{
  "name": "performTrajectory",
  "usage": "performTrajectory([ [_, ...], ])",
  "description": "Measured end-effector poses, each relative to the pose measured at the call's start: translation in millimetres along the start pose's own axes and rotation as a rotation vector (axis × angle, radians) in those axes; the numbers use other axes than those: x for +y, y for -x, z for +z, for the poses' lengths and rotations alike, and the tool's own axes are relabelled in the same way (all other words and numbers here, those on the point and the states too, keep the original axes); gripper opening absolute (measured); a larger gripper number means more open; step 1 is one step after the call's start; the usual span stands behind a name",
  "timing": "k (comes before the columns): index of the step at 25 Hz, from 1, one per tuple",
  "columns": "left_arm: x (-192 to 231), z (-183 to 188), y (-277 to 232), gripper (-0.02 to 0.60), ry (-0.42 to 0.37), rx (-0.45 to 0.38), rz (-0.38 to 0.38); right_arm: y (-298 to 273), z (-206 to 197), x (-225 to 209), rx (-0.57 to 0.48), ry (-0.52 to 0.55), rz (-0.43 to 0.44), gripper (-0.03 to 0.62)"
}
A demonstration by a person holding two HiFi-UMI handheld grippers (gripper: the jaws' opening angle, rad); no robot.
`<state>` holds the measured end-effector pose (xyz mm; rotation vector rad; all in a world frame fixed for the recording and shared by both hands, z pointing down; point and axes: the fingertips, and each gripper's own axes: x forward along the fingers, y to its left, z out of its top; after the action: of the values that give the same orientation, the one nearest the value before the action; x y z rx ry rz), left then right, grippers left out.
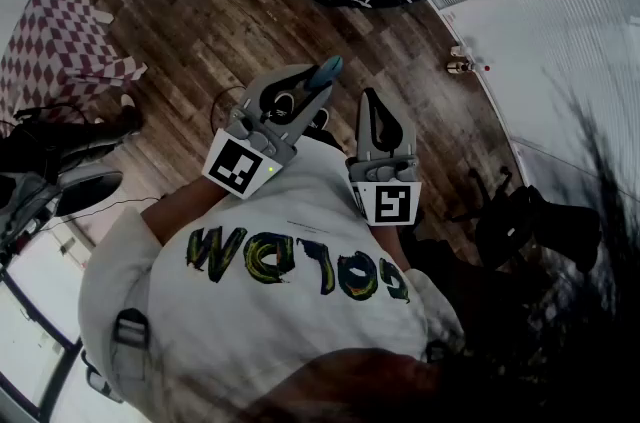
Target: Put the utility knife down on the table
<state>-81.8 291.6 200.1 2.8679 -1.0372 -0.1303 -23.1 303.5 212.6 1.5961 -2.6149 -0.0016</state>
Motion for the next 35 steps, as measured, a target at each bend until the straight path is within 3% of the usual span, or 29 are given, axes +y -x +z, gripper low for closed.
performTrajectory([
  [10,5.4,9.5,10.6,0.095,0.017,-0.019,0.009,0.3,10.6,9.8,-0.036,0.032,0.001,0.002],
  [13,5.5,6.6,4.1,0.095,0.018,-0.010,0.008,1.4,8.9,2.4,-0.040,-0.009,0.000,0.002],
  [35,-16.9,-18.2,-66.6,0.095,0.027,0.042,0.051,14.3,-17.8,-68.4,0.002,-0.033,0.033,0.002],
])
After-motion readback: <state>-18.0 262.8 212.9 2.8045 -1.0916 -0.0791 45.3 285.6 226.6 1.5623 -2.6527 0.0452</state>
